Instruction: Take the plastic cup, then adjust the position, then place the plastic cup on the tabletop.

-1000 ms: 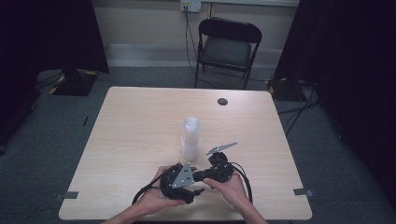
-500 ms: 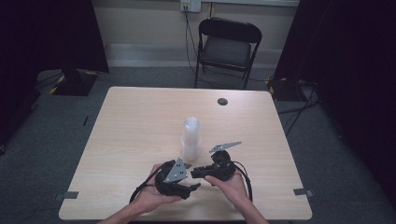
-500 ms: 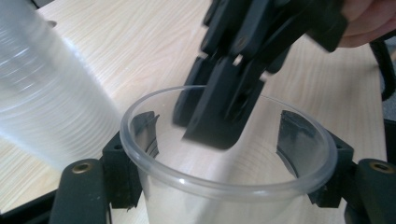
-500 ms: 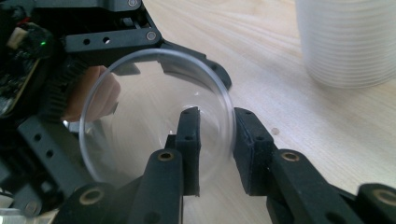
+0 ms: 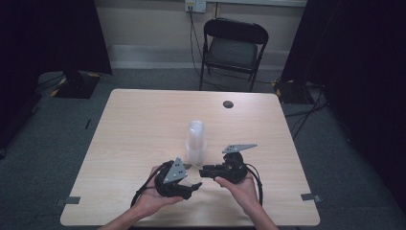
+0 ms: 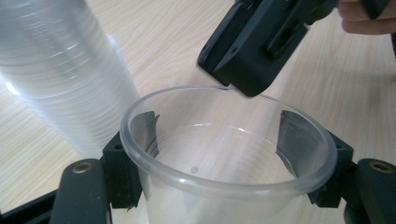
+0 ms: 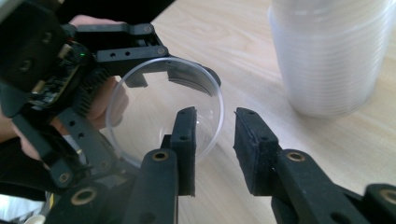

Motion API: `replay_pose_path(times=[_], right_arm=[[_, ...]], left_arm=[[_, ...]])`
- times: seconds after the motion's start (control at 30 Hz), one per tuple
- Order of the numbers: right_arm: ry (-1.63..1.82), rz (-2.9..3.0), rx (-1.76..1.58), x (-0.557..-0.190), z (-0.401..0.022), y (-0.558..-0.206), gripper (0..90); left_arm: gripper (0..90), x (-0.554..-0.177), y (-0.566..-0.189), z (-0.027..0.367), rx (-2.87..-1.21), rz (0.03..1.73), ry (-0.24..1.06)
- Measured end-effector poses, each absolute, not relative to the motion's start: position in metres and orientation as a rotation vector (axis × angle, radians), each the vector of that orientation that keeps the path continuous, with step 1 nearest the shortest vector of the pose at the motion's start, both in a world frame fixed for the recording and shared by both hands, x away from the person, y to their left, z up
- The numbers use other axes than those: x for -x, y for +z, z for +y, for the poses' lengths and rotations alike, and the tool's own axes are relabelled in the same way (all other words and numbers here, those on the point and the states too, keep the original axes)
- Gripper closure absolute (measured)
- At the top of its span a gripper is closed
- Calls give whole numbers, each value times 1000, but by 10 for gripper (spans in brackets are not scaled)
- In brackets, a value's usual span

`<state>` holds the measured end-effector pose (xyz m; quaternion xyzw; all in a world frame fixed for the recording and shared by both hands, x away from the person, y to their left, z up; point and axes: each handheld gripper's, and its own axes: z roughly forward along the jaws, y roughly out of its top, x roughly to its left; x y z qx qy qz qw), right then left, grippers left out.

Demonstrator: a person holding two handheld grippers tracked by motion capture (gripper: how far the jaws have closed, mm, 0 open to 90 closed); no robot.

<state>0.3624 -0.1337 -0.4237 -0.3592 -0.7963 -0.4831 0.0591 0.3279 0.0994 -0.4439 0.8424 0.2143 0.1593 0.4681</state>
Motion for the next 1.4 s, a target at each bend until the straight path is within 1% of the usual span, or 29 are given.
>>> replay_pose_path(times=[0.07, 0.27, 0.47, 0.63, 0.9, 1.27, 1.4], right_arm=[[-1480, -2411, 1092, -362, -136, -421, 654], [-1552, -2395, 1131, -361, -149, -413, 643], [-1612, -2391, 1182, -363, -163, -409, 635], [-1634, -2400, 1213, -363, -170, -407, 607], [-1635, -2402, 1270, -365, -176, -411, 572], [-1625, -2444, 1344, -360, -187, -418, 501], [-1623, -2447, 1366, -360, -192, -421, 481]], left_arm=[[294, -330, -442, 103, -2054, 543, 393], [295, -337, -438, 112, -2006, 614, 389], [297, -344, -434, 122, -1966, 653, 380], [297, -348, -432, 129, -1947, 678, 384], [296, -356, -426, 141, -1905, 733, 363], [294, -363, -421, 152, -1885, 765, 395], [297, -371, -419, 158, -1868, 815, 344]])
